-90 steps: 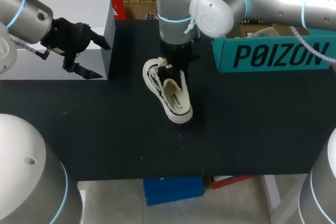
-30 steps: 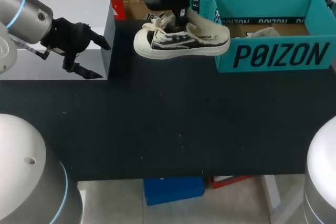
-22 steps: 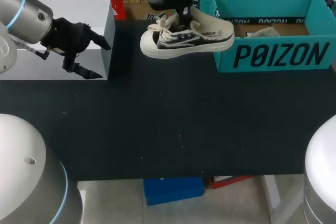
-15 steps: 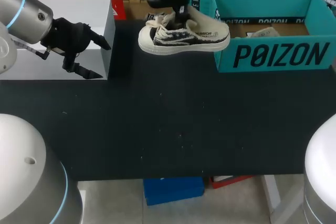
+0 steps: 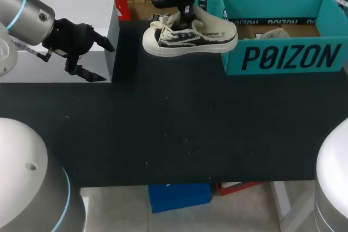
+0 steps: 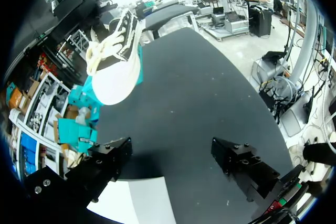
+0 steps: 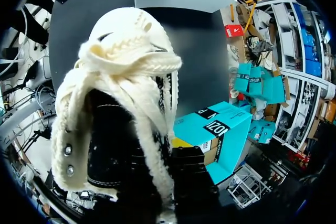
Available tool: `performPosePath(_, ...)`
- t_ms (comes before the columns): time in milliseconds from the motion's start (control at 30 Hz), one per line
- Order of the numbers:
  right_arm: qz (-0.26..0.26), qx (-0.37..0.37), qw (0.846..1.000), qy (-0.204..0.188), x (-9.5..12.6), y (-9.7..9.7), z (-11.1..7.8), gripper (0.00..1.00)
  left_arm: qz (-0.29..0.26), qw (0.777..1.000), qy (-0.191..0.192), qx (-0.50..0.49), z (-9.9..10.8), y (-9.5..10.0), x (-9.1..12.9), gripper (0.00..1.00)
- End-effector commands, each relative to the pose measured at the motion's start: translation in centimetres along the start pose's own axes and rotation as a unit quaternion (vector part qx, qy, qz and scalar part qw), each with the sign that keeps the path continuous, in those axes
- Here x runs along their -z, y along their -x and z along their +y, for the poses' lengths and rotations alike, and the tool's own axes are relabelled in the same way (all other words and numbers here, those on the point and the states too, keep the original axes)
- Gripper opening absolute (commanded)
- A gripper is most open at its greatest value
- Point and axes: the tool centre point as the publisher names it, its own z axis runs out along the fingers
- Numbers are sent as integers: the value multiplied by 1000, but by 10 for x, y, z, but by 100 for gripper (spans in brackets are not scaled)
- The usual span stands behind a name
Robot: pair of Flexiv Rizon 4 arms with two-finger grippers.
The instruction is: Take the shoe out of the shoebox, open the shoe tongue, remove and reinsert the insole, then place the shoe into the shoebox
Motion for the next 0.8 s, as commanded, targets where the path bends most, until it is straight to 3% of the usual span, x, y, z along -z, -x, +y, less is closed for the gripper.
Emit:
performPosePath(33, -15, 17, 1000, -4, -1, 9, 0, 0, -3, 1000, 0, -1, 1, -1, -1, 100)
performPosePath(300, -62, 62, 996, -23, -10, 53, -23, 0, -3, 1000, 0, -1, 1, -1, -1, 100)
performPosePath(600, -74, 88, 993, -38, -22, 94, -50, 0, -3, 1000, 0, -1, 1, -1, -1, 100)
performPosePath(800, -23, 74, 997, 7, -29, 122, -64, 0, -3, 1000, 0, -1, 1, -1, -1, 100)
